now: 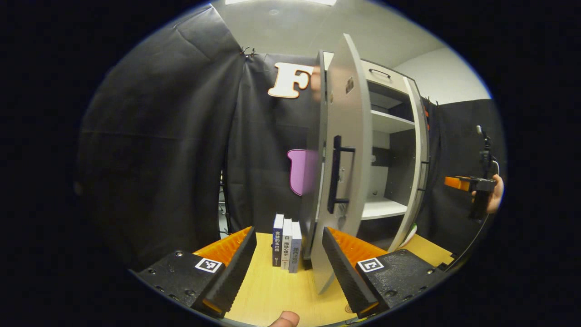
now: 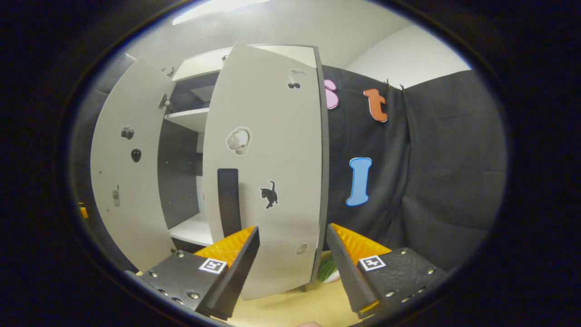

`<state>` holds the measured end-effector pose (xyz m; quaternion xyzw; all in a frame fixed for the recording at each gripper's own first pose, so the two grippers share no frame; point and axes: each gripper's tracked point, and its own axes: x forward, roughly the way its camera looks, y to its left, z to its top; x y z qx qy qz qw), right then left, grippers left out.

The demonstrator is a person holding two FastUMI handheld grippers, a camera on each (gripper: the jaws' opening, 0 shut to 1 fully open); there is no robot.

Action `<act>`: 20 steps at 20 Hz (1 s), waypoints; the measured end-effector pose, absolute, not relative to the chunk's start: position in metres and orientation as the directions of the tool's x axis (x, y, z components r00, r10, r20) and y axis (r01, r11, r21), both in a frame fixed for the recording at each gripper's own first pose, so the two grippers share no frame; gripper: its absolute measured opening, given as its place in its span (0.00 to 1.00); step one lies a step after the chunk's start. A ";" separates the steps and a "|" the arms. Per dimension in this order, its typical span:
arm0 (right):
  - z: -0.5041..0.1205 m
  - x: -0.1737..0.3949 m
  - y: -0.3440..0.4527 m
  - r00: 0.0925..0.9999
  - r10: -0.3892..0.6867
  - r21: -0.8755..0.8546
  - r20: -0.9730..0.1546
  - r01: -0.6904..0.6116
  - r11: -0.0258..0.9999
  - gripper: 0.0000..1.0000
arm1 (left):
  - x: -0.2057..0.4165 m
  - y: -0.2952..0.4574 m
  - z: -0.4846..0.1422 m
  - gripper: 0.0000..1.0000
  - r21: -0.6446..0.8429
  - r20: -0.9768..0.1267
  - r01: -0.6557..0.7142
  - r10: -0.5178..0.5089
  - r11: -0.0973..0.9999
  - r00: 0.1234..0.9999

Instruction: Grasp the bottle in the cabinet with the left hand and place it on the coaster, then close the right door with the right hand and the left door with the left hand.

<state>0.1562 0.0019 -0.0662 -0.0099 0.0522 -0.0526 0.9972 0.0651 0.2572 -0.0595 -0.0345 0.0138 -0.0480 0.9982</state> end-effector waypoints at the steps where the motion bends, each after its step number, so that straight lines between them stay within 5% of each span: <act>1: -0.064 0.150 0.004 0.990 -0.097 -0.026 -0.099 0.094 0.995 0.87 | 0.072 0.262 -0.060 0.93 -0.065 -0.030 0.095 -0.098 0.993 0.995; 10: -0.058 0.107 0.016 0.996 -0.045 0.001 -0.072 0.046 0.999 0.90 | 0.134 0.282 -0.022 0.91 0.030 0.034 0.090 -0.091 0.995 0.995; 11: -0.057 0.104 0.015 0.996 -0.053 -0.003 -0.066 0.053 0.999 0.90 | 0.139 0.281 -0.017 1.00 0.031 0.051 0.089 -0.090 0.996 0.995; 12: -0.056 0.102 0.015 0.997 -0.054 -0.004 -0.060 0.053 0.999 0.87 | 0.143 0.277 -0.011 0.92 0.023 0.066 0.097 -0.098 0.995 0.993; 18: -0.048 0.072 0.026 0.997 -0.045 0.011 -0.055 0.046 0.999 0.90 | 0.160 0.226 0.001 0.96 0.003 0.068 0.200 -0.200 0.980 0.977; 20: -0.042 0.066 0.030 0.999 -0.030 0.027 -0.043 0.031 0.999 0.90 | 0.158 0.222 0.007 0.90 0.051 0.082 0.164 -0.168 0.985 0.982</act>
